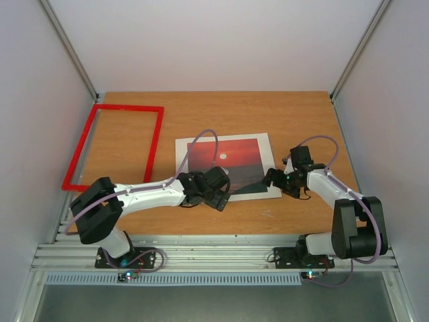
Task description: Take the photo out of the frame
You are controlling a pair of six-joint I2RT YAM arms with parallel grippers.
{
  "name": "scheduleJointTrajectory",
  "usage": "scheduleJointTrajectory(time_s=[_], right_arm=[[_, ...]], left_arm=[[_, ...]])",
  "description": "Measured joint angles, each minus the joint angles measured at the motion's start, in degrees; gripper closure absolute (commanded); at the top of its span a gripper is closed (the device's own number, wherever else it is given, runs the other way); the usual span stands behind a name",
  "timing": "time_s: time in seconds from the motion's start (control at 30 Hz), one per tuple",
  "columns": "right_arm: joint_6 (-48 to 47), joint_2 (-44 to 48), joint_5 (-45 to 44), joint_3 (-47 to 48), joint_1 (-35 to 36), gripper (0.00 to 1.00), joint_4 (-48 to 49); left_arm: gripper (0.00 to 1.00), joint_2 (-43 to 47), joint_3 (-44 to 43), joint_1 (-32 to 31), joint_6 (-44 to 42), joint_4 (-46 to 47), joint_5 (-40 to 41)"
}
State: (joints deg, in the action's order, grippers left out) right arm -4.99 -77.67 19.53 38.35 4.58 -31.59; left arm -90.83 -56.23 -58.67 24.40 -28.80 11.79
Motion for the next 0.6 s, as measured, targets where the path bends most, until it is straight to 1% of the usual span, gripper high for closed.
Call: scheduleJointTrajectory(time_s=[0.27,0.43,0.6], right_arm=[[-0.17,-1.88,1.38,0.20,0.50,0.02,0.24],[-0.17,-1.75,2.14,0.22,1.25,0.02,0.20],[-0.13,-0.09,3.89,0.22,1.29,0.01,-0.11]], left_arm=[[0.01,-1.49,-0.24,-0.22,-1.90,4.17,-2.12],[0.01,-1.90,-0.24,-0.28,-3.50,7.96,-5.42],[0.01,-3.74,-0.24,-0.28,-5.64,10.60,-6.84]])
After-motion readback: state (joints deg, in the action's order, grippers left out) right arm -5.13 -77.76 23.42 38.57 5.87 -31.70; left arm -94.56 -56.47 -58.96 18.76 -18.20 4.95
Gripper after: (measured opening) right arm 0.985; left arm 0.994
